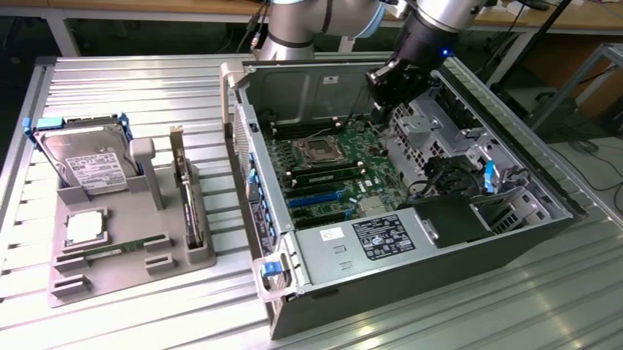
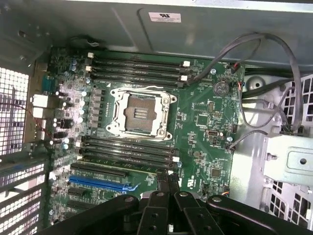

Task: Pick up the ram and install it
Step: 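Press down the ram until it locks into place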

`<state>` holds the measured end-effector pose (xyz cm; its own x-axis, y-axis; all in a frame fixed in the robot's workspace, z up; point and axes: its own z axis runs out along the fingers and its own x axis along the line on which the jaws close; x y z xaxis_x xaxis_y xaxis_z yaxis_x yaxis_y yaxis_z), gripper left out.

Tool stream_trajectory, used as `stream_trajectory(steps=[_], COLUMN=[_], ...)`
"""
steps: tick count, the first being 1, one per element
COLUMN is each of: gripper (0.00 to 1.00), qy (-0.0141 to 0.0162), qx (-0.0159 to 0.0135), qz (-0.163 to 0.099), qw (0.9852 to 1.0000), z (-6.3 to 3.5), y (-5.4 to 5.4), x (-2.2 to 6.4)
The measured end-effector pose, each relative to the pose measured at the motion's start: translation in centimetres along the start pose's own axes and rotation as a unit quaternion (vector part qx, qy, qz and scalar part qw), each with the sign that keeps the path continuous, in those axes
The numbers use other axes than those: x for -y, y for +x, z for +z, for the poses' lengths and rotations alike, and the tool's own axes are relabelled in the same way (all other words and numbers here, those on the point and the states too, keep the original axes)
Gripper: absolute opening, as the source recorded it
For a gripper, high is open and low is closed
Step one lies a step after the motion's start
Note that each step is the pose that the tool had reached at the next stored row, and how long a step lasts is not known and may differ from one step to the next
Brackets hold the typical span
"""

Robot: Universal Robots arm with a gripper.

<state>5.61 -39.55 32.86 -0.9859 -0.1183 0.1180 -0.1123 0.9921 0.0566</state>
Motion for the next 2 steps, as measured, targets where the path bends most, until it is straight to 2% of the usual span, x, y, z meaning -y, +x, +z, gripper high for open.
stream_trajectory(steps=[2], gripper=[0.11], qy=[0.0000], qx=[0.0000], qz=[0.000], qw=[1.0000], z=[0.00], y=[0.00], x=[0.00])
